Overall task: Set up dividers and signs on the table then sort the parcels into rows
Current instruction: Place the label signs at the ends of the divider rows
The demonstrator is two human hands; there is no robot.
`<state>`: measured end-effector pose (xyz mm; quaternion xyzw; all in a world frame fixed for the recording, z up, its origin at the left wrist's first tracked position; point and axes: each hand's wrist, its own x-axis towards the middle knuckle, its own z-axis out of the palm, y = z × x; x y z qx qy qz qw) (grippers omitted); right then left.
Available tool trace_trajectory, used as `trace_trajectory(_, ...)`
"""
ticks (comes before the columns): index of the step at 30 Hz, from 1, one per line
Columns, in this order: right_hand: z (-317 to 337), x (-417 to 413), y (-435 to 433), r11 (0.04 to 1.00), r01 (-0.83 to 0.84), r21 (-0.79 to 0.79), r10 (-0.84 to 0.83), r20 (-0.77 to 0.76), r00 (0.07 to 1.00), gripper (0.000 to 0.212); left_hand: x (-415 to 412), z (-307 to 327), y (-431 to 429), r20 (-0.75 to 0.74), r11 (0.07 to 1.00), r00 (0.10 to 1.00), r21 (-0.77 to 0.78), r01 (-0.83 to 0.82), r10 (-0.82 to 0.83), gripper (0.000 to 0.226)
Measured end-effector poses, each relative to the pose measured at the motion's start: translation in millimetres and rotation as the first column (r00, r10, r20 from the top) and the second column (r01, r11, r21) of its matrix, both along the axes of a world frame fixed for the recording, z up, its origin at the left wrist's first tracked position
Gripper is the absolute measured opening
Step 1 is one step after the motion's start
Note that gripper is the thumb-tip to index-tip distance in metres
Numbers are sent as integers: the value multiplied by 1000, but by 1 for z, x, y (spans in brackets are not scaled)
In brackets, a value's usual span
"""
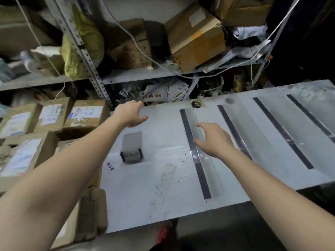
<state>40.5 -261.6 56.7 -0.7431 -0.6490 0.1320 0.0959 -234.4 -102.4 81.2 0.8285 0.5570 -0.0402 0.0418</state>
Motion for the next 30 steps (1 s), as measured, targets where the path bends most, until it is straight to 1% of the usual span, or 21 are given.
trace_trajectory(4, -2, -32, 7, 993, -113, 19, 114, -25, 993, 58, -38, -8, -40, -10, 994, 994, -31, -108, 108, 63)
trace_trajectory(7, -11, -59, 13, 979, -204, 3, 204, -41, 978, 56, -66, -23, -62, -17, 982, 984, -66, -178, 177, 61)
trace_trajectory(13, -37, -115, 32, 945, -325, -22, 323, -63, 944, 50, -114, -62, -78, 0, 955, 968, -159, -249, 252, 62)
trace_trajectory(18, -65, -153, 51, 927, -369, -68, 362, -105, 926, 45, -140, -95, -73, 74, 954, 969, -208, -217, 236, 59)
trace_trajectory(23, -89, -181, 74, 917, -381, -123, 367, -118, 923, 45, -150, -123, -60, 66, 949, 978, -260, -175, 199, 59)
trace_trajectory(27, -108, -194, 86, 918, -362, -159, 342, -139, 929, 46, -147, -138, -51, 91, 944, 978, -292, -155, 189, 58)
trace_trajectory(30, -118, -200, 91, 918, -358, -172, 333, -156, 930, 39, -147, -149, -47, 114, 931, 973, -332, -153, 200, 57)
